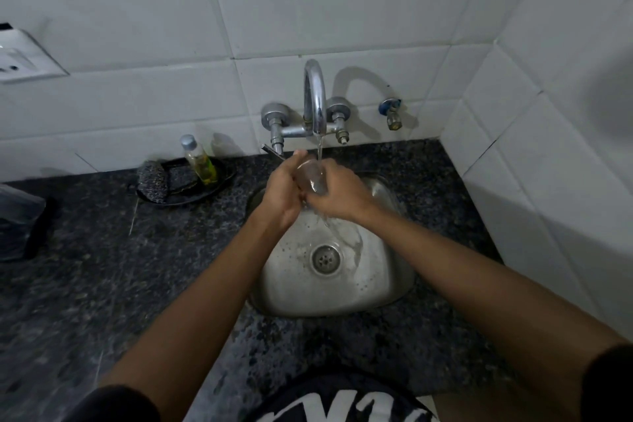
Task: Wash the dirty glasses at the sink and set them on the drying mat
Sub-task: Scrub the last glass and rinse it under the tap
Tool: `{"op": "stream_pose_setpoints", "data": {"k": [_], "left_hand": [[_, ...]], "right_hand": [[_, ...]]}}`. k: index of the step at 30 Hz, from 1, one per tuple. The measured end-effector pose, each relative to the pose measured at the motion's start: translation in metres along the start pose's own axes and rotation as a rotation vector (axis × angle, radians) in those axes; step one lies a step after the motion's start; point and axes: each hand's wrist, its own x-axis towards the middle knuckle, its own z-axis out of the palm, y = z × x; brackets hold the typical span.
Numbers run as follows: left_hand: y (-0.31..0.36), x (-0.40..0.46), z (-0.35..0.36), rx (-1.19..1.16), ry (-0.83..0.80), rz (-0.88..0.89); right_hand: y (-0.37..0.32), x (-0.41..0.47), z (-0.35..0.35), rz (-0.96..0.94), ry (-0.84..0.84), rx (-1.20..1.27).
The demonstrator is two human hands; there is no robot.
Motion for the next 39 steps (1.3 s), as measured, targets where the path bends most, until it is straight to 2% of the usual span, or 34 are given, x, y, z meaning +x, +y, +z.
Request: {"op": "stream_pose_setpoints", "data": {"k": [6,10,14,21,26,33,39], "left_hand": [[0.002,0.008,-0.009,-0.064,0.055,0.021],[-0.001,0.035,-0.027,0.047,0.340,0.095],[0.006,0.059,-0.036,0.283,0.468,0.135],[0.012,0.077,-0.034,0.567,0.526,0.300],[0.013,0.071,-0.033,0.884,0.512,0.468],[0.019,0.063,-0.023,1.188,0.449,0.476],[0.025,0.056,-0.022,1.266,0.397,0.466]], "right_hand": [[-0.003,-0.006,0.001,0.020,0.018,0.050],[-0.003,-0.011,-0.005,0.050,0.034,0.079],[-0.005,-0.011,-0.008,0.044,0.055,0.147],[-0.010,-0.008,-0.016,-0.017,0.053,0.175],[-0.010,-0.009,-0.017,-0.030,0.050,0.130],[-0.013,-0.010,-0.023,-0.068,0.096,0.115],[-0.013,-0.010,-0.024,-0.091,0.109,0.113]]}}
